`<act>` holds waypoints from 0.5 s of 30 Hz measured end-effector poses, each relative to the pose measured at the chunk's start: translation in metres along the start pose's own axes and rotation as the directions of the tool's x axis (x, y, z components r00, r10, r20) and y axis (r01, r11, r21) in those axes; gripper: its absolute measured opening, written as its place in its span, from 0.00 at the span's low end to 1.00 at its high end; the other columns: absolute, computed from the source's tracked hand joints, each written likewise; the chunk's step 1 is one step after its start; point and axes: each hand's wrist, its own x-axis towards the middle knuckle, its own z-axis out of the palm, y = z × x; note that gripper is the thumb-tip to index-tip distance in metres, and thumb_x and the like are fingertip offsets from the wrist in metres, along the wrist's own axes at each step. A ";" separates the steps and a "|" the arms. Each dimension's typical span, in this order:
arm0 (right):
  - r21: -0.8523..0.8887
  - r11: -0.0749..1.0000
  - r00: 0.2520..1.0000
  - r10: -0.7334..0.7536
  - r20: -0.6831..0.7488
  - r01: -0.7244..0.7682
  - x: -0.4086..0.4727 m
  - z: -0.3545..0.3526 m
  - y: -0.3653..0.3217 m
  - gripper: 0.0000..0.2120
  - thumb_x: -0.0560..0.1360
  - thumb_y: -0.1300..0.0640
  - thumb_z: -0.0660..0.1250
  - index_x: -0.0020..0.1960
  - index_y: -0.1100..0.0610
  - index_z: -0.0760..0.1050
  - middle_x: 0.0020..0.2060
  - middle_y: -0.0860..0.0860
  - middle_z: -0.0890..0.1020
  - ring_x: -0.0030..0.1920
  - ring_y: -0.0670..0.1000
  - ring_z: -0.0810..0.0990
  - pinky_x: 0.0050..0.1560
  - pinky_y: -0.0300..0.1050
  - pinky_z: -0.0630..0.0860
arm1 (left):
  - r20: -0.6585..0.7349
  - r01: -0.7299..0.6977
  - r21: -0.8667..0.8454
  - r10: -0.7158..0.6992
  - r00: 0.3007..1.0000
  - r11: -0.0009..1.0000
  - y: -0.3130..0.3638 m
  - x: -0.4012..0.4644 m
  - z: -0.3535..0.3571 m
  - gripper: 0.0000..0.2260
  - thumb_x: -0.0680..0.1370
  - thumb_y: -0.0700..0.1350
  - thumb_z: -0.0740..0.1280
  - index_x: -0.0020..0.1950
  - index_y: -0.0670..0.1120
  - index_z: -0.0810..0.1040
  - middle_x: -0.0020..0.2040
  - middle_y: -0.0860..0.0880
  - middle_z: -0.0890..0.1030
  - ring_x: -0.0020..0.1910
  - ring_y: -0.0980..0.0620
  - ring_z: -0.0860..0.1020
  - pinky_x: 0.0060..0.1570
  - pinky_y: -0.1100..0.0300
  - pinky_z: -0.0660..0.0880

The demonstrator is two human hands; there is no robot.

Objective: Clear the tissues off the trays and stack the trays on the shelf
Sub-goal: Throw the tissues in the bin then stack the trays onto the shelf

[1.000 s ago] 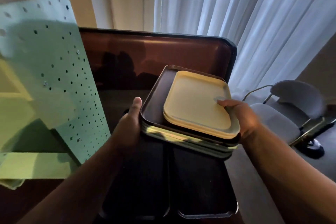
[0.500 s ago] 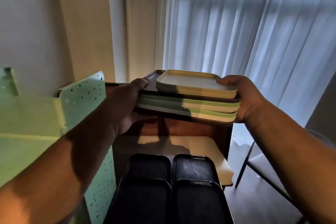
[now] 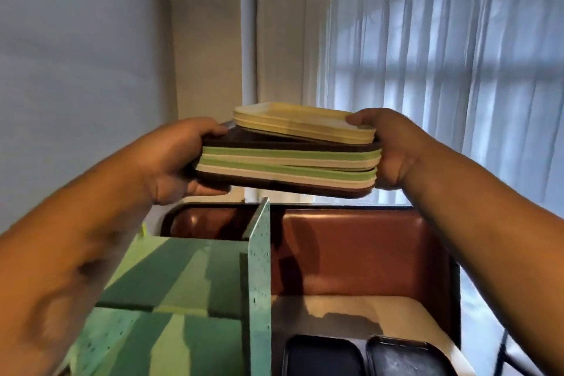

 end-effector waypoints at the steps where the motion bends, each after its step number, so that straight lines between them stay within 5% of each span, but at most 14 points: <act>1: -0.002 1.000 1.000 0.007 0.007 -0.007 0.006 0.016 0.003 0.13 0.78 0.56 0.63 0.62 0.56 0.77 0.44 0.56 0.81 0.39 0.58 0.83 0.40 0.56 0.84 | -0.021 0.001 0.025 0.000 1.000 1.000 0.001 0.002 -0.018 0.09 0.81 0.46 0.61 0.55 0.45 0.79 0.38 0.43 0.83 0.32 0.48 0.84 0.30 0.50 0.82; 7: -0.111 0.992 0.997 0.060 0.052 -0.054 0.030 0.106 0.028 0.13 0.76 0.60 0.62 0.60 0.58 0.76 0.49 0.58 0.80 0.47 0.62 0.85 0.47 0.61 0.83 | -0.110 0.001 0.152 0.016 0.994 0.988 -0.003 0.004 -0.116 0.13 0.81 0.40 0.57 0.60 0.39 0.77 0.44 0.38 0.82 0.32 0.45 0.84 0.32 0.49 0.83; 15: -0.239 0.959 0.984 0.168 0.051 -0.151 0.050 0.171 0.072 0.04 0.77 0.63 0.60 0.48 0.61 0.73 0.36 0.58 0.79 0.33 0.59 0.83 0.37 0.51 0.83 | -0.128 0.036 0.216 -0.008 0.992 0.976 -0.028 -0.002 -0.184 0.10 0.82 0.42 0.61 0.47 0.38 0.77 0.34 0.41 0.81 0.31 0.46 0.82 0.30 0.54 0.81</act>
